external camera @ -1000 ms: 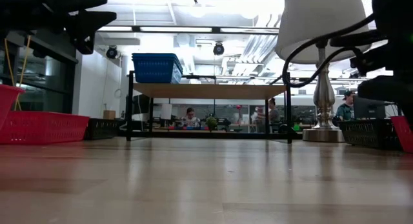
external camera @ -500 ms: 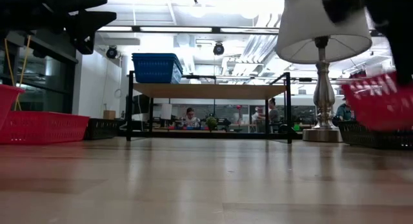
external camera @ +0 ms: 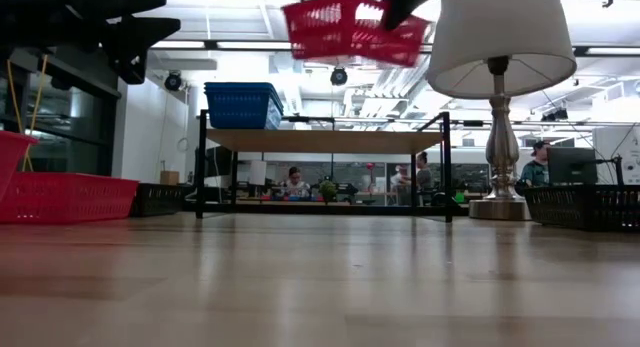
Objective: Stack baskets on shelf by color
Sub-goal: Put the middle red bin on the shelf
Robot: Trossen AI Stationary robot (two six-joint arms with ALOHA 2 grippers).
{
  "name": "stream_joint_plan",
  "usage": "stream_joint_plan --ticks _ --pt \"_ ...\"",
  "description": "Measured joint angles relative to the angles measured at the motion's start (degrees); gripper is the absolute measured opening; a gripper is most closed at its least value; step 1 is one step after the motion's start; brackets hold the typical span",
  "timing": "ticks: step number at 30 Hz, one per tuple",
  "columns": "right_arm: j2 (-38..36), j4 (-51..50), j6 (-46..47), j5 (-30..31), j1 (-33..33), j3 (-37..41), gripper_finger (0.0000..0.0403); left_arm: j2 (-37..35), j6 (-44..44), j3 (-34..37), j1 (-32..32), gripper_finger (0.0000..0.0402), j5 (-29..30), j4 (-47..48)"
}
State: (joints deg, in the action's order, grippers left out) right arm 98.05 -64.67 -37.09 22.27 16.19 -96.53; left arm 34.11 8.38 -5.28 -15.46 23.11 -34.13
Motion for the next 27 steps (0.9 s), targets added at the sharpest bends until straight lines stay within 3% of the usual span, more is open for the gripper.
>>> stream_joint_plan --ticks 4,9,14,22,27 --pt "0.01 -0.4 -19.38 -0.29 -9.96 -3.87 0.0001 0.0 0.0 0.0 0.0 0.0156 -0.22 0.0" --pt "0.01 -0.72 -33.17 -4.72 -20.37 -5.82 0.0 0.0 0.69 0.0 0.0 0.0156 -4.05 0.0" --pt "1.8 -0.72 -39.73 -11.91 -26.91 -5.84 0.0 0.0 1.51 0.0 0.0 0.0156 -8.36 -0.94" --pt "7.16 0.55 -48.66 -12.4 -29.9 -5.77 0.0 -0.02 -3.21 -0.03 0.0 0.0156 -12.56 -7.11" --pt "7.44 2.99 -50.44 -16.47 -31.36 -5.77 0.0 -0.04 -7.43 -0.04 0.0 0.0156 -12.99 -9.64"
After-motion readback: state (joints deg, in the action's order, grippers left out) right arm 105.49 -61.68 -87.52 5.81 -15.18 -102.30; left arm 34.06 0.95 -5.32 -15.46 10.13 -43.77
